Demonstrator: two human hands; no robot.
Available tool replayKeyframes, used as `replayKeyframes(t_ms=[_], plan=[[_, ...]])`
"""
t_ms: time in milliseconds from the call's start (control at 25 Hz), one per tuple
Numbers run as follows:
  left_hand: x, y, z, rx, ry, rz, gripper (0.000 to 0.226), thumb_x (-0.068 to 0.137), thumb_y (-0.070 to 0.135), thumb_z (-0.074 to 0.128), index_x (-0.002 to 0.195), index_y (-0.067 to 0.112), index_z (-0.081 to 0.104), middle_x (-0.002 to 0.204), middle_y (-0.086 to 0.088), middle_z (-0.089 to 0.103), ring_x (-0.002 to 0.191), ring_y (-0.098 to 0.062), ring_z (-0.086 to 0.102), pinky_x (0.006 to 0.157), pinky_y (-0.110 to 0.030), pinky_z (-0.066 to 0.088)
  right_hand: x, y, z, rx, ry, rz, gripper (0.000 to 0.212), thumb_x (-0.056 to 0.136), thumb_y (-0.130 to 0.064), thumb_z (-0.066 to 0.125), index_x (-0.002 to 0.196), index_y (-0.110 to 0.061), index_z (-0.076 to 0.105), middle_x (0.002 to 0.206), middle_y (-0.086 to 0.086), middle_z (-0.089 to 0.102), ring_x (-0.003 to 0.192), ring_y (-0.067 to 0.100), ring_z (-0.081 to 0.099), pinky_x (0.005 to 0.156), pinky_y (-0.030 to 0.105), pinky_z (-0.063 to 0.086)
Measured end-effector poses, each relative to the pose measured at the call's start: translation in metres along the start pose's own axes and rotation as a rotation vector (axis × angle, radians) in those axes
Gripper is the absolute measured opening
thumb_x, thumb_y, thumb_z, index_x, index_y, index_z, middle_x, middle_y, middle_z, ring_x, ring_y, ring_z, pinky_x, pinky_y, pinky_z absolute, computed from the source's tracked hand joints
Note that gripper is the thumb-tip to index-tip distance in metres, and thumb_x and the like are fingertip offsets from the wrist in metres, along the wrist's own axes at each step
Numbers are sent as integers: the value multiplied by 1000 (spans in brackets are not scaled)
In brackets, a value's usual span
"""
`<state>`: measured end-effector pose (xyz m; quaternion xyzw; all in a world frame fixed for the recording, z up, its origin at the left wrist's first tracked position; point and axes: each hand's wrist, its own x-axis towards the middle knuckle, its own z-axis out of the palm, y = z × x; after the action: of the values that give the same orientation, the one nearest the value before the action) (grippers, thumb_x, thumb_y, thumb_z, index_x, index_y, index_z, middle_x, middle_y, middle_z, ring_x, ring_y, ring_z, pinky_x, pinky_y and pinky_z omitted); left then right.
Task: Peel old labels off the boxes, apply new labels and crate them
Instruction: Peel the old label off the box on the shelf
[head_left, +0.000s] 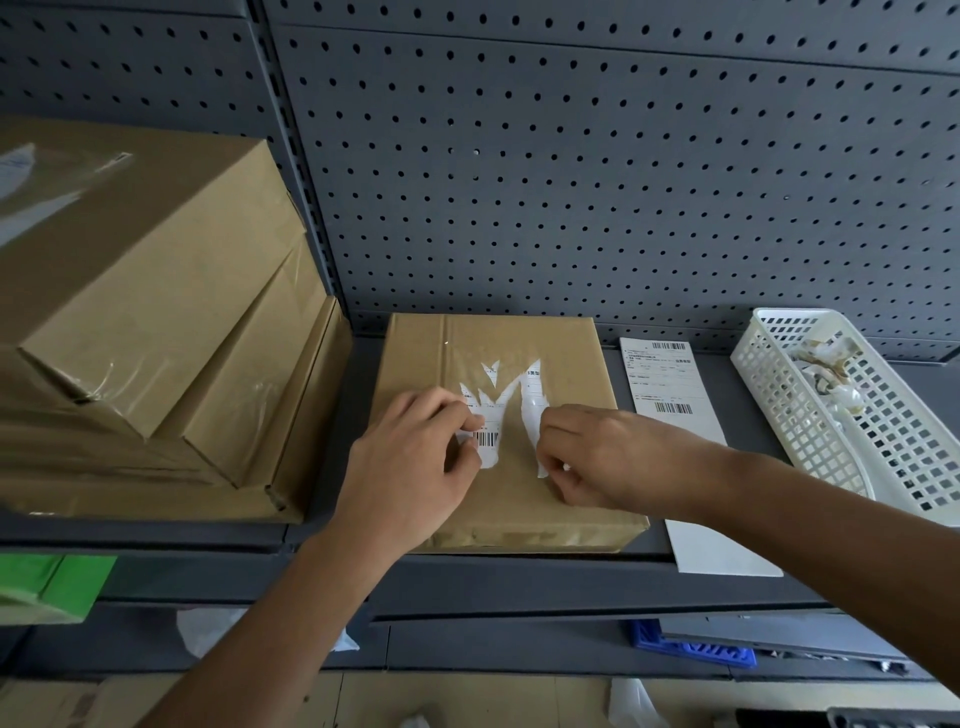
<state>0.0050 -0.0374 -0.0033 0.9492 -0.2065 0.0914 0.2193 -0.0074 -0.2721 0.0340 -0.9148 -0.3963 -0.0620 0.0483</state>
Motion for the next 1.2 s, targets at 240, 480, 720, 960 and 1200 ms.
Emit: replayKeyframes(t_ms=[240,480,720,960,1200], plan=[[0,-1,0,-21,11,1,20,94,37,52,109,33,66,114,22,53,113,-2,48,67,-26,53,-4,3,8,302,57,221,1,84,-14,58,84,-15,59,85,-9,51,66,7,47,63,14,37],[0,-1,0,-13,7,3,20,95,38,51,109,34,65,115,23,52,114,-1,47,67,-24,51,-12,9,8,349,35,206,28,93,-40,54,104,-19,69,99,-10,54,75,5,57,69,25,53],[0,-1,0,-8,14,7,20,94,38,51,108,33,65,114,23,53,111,-1,48,65,-20,47,-3,13,11,331,78,267,9,95,-23,54,92,-18,61,96,-11,52,72,11,56,66,30,50],[0,-2,1,-13,11,10,23,94,39,48,107,33,65,116,22,55,111,-1,49,65,-24,52,36,32,5,415,199,446,10,95,-9,57,88,-15,55,92,-8,52,75,3,52,70,7,38],[0,-3,1,-9,-6,3,24,92,42,44,106,35,62,117,24,54,111,-1,48,63,-25,51,65,48,-4,581,348,667,10,100,-9,45,95,-10,54,98,0,57,64,16,69,63,26,54]])
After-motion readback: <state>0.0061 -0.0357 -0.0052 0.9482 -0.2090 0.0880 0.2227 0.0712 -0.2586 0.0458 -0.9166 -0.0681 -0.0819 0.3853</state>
